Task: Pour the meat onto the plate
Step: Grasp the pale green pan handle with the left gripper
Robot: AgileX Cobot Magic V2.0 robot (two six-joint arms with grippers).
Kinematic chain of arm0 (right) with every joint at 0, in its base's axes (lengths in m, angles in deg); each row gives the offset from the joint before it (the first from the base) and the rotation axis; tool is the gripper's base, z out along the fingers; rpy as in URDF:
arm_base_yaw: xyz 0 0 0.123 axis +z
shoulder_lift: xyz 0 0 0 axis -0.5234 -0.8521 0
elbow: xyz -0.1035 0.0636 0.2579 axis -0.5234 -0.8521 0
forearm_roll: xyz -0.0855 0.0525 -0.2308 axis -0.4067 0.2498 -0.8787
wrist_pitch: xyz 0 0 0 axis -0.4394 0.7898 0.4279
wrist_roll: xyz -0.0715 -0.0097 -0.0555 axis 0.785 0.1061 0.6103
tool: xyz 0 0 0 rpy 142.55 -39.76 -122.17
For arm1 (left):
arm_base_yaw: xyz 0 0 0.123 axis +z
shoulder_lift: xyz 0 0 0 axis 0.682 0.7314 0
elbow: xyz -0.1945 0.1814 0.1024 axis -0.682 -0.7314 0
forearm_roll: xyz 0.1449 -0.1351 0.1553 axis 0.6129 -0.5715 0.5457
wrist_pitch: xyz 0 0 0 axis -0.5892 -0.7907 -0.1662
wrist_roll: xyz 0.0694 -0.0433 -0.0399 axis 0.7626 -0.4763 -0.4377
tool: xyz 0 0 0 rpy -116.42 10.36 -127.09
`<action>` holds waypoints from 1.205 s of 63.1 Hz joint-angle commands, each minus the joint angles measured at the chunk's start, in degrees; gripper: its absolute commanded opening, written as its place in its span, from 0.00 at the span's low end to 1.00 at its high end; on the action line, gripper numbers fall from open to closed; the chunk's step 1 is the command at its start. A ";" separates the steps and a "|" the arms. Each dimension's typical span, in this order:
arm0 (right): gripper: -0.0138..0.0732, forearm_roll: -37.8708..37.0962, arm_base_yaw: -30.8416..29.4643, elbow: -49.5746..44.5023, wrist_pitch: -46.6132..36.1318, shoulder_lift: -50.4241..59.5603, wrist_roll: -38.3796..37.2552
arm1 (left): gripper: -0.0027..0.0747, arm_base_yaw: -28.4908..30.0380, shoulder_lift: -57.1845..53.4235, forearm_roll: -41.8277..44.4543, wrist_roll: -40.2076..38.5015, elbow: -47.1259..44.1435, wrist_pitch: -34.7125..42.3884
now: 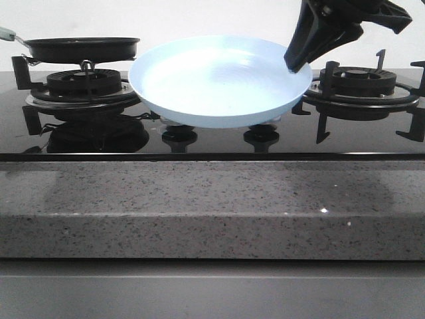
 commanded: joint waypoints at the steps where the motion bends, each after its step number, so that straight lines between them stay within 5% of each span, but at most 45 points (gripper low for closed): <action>1: 0.09 0.57 0.06 1.54 -2.30 2.67 0.52 | 0.62 3.69 2.30 -12.50 6.70 2.89 -2.99; 20: 0.09 0.57 0.06 1.54 -2.09 2.67 0.52 | 0.61 5.07 15.43 -16.61 7.91 12.12 -9.22; 76: 0.09 0.57 0.06 1.54 -1.91 2.67 0.52 | 0.61 2.57 22.00 -17.83 8.05 15.98 -0.63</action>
